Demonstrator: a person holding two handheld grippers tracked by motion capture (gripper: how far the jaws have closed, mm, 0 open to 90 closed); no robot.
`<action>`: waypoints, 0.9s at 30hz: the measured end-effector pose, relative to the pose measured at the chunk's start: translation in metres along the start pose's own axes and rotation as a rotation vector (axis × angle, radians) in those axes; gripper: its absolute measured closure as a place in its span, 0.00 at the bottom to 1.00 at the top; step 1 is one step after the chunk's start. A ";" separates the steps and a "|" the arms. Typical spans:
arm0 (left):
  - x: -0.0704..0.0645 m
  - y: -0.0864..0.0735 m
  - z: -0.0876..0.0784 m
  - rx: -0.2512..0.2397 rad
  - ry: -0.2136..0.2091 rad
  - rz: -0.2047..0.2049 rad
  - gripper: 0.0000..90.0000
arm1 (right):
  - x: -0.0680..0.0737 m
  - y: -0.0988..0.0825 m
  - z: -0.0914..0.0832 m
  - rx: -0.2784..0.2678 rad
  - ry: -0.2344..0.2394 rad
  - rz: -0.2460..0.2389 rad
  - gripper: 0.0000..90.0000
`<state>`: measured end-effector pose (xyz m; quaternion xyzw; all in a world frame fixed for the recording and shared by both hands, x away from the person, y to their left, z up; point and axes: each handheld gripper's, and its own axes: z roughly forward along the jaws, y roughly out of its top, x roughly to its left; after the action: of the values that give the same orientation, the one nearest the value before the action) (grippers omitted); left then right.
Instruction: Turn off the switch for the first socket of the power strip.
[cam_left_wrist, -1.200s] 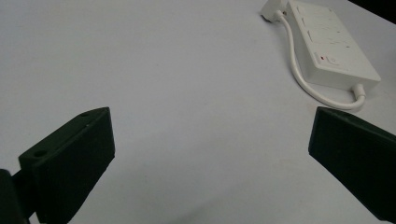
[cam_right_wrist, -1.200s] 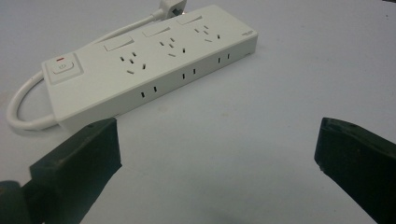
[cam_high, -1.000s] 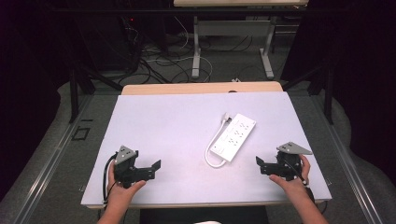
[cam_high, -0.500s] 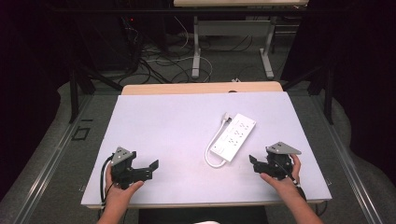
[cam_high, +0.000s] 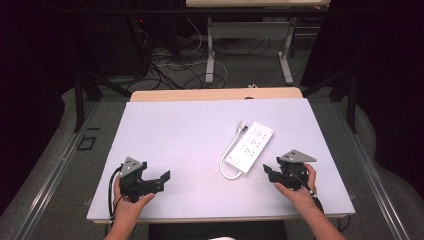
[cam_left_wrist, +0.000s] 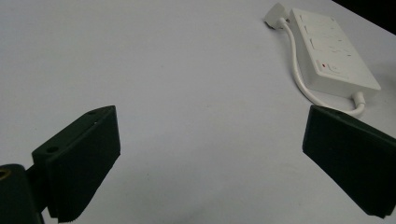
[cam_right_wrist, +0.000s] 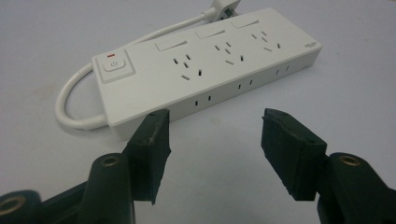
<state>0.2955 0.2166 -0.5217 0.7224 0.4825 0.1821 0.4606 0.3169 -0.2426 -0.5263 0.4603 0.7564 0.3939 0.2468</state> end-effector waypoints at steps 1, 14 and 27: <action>0.000 0.000 0.000 0.004 0.001 -0.001 0.05 | 0.000 0.001 0.000 0.003 -0.003 0.000 0.47; 0.001 0.000 -0.002 -0.021 0.018 -0.003 0.07 | 0.008 0.016 0.006 0.056 0.061 -0.024 0.55; 0.002 -0.001 -0.003 -0.015 0.019 -0.012 0.08 | 0.015 0.042 0.013 0.110 0.123 -0.041 0.55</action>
<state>0.2940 0.2201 -0.5211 0.7143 0.4896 0.1899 0.4626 0.3409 -0.2132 -0.4991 0.4325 0.7999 0.3741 0.1820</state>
